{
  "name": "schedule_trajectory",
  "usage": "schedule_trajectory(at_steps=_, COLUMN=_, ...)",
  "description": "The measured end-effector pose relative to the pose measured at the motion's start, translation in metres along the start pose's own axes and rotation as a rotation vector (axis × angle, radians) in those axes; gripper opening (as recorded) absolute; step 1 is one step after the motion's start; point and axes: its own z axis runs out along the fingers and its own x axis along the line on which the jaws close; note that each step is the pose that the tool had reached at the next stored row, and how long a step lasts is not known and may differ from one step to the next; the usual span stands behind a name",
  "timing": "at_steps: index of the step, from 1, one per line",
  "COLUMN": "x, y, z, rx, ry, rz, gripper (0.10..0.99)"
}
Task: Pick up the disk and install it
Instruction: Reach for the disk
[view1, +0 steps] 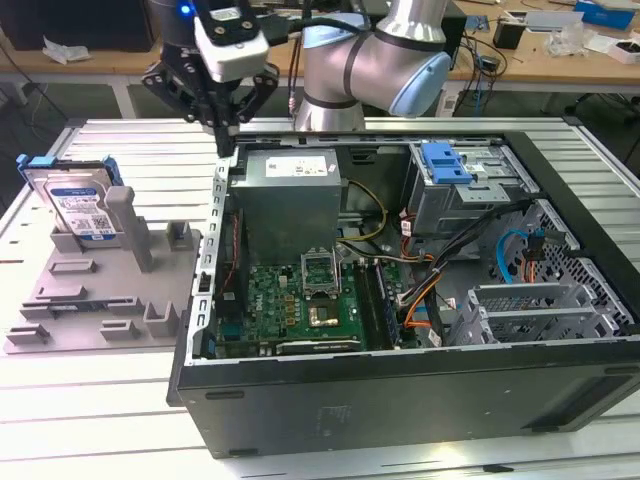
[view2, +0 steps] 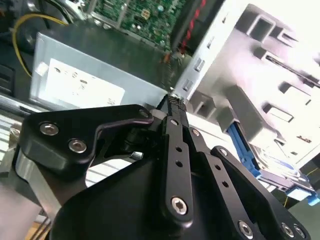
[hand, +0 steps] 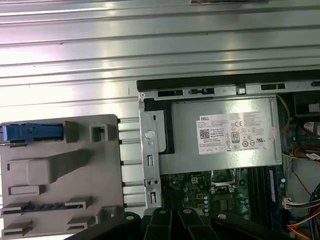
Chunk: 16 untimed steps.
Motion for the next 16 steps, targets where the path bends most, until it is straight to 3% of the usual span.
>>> schedule_trajectory(at_steps=2, x=0.0069, y=0.0021, z=0.0002, rx=0.000, ry=0.0000, rz=0.000, gripper=0.106)
schedule_trajectory(at_steps=5, x=0.0298, y=0.0073, z=0.0008, rx=0.000, ry=0.0000, rz=0.000, gripper=0.106)
schedule_trajectory(at_steps=11, x=0.0633, y=0.0125, z=0.0018, rx=0.000, ry=-0.0001, rz=0.000, gripper=0.106)
schedule_trajectory(at_steps=12, x=0.0757, y=0.0141, z=0.0022, rx=0.000, ry=-0.0001, rz=0.000, gripper=0.106)
schedule_trajectory(at_steps=13, x=0.0823, y=0.0149, z=0.0024, rx=0.000, ry=0.0000, rz=0.000, gripper=0.106)
schedule_trajectory(at_steps=16, x=0.0958, y=0.0166, z=0.0029, rx=0.000, ry=0.0000, rz=0.000, gripper=0.106)
